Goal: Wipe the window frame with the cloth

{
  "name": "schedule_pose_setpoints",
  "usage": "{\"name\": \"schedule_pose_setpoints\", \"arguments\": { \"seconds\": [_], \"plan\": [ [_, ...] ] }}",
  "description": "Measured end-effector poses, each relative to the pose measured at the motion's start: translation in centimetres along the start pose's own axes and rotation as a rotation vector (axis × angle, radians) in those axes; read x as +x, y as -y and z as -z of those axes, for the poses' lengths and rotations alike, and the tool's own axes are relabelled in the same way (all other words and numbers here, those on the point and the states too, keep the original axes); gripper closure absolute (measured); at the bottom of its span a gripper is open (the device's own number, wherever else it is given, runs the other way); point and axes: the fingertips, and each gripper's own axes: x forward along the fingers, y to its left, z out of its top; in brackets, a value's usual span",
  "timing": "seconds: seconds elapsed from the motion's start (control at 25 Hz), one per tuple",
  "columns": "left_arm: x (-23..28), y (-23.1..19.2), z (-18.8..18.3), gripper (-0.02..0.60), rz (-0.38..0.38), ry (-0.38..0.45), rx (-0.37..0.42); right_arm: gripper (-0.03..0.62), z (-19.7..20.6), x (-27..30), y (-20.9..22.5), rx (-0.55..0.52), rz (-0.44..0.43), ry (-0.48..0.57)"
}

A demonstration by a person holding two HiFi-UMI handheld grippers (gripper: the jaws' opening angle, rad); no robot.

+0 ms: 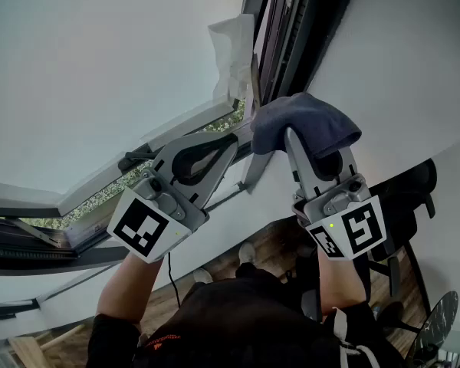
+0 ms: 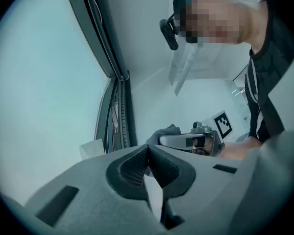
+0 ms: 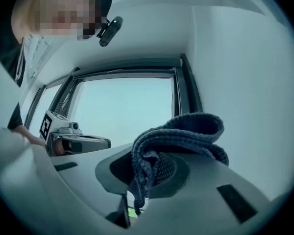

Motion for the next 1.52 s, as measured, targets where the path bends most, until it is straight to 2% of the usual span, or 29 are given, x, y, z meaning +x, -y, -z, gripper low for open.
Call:
{"name": "schedule_pose_setpoints", "arguments": {
  "seconds": [0.28,0.44,0.68,0.92,1.52],
  "plan": [
    [0.3,-0.2,-0.9,0.563,0.01,0.02,0.016,0.559,-0.8,0.1,0.2,-0.027,0.018,0.021],
    [1.0,-0.7,-1.7,0.563,0.014,0.033,0.022,0.557,-1.7,0.6,1.1,-0.064,0.063,0.037],
    [2.4,-1.8,-3.5,0.563,0.022,0.055,0.055,0.557,-5.0,1.8,3.5,-0.13,0.117,0.1],
    [4.3,-2.8,-5.0,0.563,0.022,0.078,0.096,0.557,-7.9,3.7,5.9,-0.171,0.134,0.158],
    [4.8,-5.0,-6.1,0.563,-0.042,0.098,0.129,0.557,-13.9,7.1,9.1,-0.221,0.159,0.286]
  ]
}}
